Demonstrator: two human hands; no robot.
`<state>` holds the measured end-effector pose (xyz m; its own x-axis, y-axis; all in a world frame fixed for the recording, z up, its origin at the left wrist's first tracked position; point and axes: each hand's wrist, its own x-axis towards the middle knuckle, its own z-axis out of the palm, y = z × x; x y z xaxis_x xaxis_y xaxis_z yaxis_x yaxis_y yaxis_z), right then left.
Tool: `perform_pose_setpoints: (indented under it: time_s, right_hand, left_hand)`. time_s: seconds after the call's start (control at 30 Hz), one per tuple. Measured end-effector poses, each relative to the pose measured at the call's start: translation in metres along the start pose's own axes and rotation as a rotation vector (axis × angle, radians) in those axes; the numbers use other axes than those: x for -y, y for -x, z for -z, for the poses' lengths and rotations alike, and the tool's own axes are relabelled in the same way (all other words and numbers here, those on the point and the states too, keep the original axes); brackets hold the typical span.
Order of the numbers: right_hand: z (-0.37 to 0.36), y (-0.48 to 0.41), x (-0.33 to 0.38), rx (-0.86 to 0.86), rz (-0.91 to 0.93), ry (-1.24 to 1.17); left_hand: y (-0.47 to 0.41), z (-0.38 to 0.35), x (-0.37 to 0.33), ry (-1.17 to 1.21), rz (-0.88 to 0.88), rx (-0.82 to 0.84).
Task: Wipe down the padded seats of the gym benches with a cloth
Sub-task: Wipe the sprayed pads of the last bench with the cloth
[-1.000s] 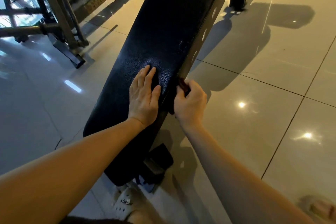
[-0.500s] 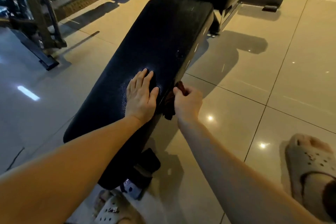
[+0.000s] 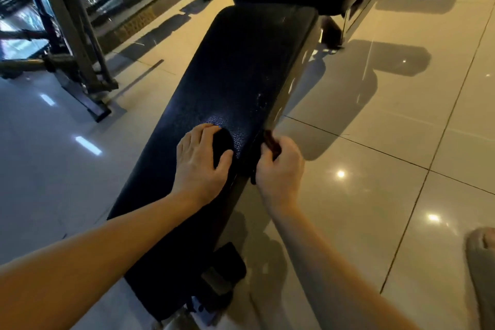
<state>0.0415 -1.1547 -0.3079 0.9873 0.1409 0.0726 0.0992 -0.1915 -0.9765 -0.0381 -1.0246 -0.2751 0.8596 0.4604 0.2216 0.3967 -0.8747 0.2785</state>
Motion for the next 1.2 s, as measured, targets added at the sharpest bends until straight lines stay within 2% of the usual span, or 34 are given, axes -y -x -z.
perform_pose_setpoints:
  time_s: [0.1,0.17,0.33,0.4,0.53,0.73,0.8,0.9,0.97,1.1,1.2]
  right_hand:
    - [0.0,0.037,-0.003,0.078,0.059,-0.008]
    - [0.004,0.007,0.002,0.03,0.111,-0.006]
    - [0.01,-0.096,0.009,-0.083,0.065,0.077]
    - [0.008,-0.075,0.008,-0.073,0.099,0.057]
    - [0.012,-0.01,0.004,0.062,0.187,0.02]
    - [0.015,-0.126,0.001,-0.095,0.11,0.047]
    - [0.012,-0.1,0.007,-0.113,0.136,0.033]
    - [0.011,-0.033,0.008,0.024,0.196,0.008]
    - [0.015,-0.049,0.006,0.026,0.244,0.027]
    - [0.023,-0.141,0.012,-0.081,0.185,0.096]
    - [0.019,-0.105,0.017,-0.071,0.21,0.045]
  left_hand:
    - [-0.033,0.005,-0.005,0.026,-0.009,-0.055]
    - [-0.051,0.001,-0.009,0.047,-0.002,-0.061]
    - [-0.063,-0.019,-0.02,0.033,0.003,-0.068]
    - [-0.062,-0.022,-0.019,0.037,-0.008,-0.079]
    - [-0.062,-0.023,-0.015,0.04,-0.027,-0.08]
    - [-0.061,-0.023,-0.016,0.049,-0.028,-0.102]
    - [-0.062,-0.022,-0.016,0.048,-0.024,-0.094]
    - [-0.063,-0.022,-0.015,0.047,-0.022,-0.088]
    - [-0.064,-0.021,-0.016,0.039,-0.026,-0.087]
    - [-0.063,-0.021,-0.019,0.037,-0.019,-0.09]
    - [-0.063,-0.021,-0.019,0.036,-0.025,-0.09]
